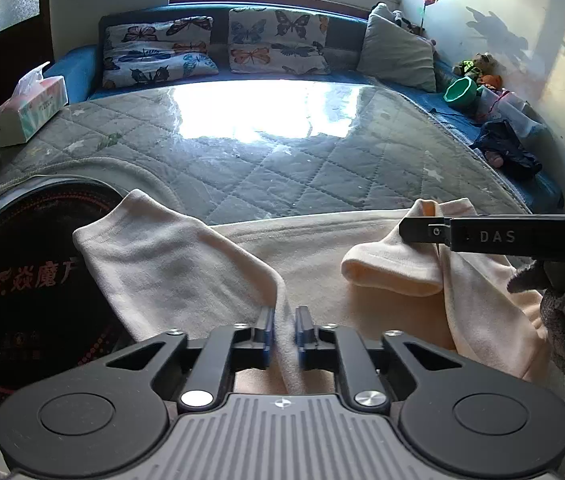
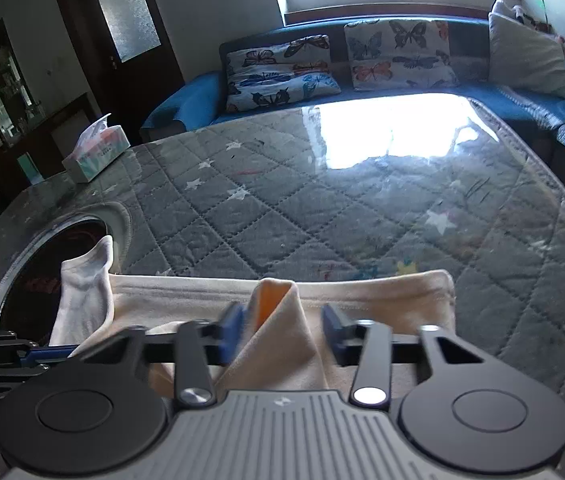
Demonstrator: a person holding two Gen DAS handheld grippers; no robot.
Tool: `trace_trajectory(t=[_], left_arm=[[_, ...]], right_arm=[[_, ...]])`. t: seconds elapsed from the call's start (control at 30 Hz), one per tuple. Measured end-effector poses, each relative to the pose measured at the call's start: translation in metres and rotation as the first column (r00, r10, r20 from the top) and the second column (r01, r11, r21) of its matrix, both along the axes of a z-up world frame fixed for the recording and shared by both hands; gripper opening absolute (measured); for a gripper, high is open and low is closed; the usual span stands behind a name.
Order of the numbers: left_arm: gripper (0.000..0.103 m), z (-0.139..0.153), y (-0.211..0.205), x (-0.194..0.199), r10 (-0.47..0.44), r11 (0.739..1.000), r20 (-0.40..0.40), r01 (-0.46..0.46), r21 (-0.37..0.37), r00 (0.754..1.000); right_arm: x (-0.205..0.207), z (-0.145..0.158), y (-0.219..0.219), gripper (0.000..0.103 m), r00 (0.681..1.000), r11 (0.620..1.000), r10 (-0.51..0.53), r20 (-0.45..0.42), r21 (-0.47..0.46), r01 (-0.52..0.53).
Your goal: Fold clothes
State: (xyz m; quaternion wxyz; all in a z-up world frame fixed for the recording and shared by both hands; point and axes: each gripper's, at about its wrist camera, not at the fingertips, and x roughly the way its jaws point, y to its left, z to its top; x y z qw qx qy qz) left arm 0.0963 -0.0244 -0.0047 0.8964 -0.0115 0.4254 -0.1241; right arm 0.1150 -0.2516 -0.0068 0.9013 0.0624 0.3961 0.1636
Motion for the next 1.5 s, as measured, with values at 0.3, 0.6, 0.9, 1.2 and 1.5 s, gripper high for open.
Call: trace_trajectory(t=[0.3,0.6,0.9,1.2,1.5], left_arm=[[0.004,0.012,0.009,-0.015,0.014,1.0,0.05,-0.013,-0.004,0.999],[0.003,0.034,0.039,-0.056,0.067,0.998,0.112,-0.064,-0.029,0.991],[0.003,0.048,0.068,-0.108,0.105,0.994,0.142,-0.099,-0.054,0.984],[0.003,0.044,0.09,-0.148,0.127,0.992,0.111,-0.123,-0.037,0.986],[0.003,0.017,0.1,-0.163,0.133,0.991,0.002,-0.133,-0.015,0.991]], right_arm=[[-0.029,0.026,-0.014,0.008,0.995,1.0,-0.008,0.095,0.024,0.006],[-0.086,0.063,-0.057,0.007,0.972,0.995,-0.096,0.214,0.028,0.092],[-0.146,0.076,-0.109,0.007,0.937,0.975,-0.224,0.267,0.047,0.219],[-0.196,0.06,-0.15,0.007,0.905,0.936,-0.352,0.238,0.058,0.348],[-0.222,0.022,-0.177,0.007,0.881,0.888,-0.458,0.117,0.032,0.458]])
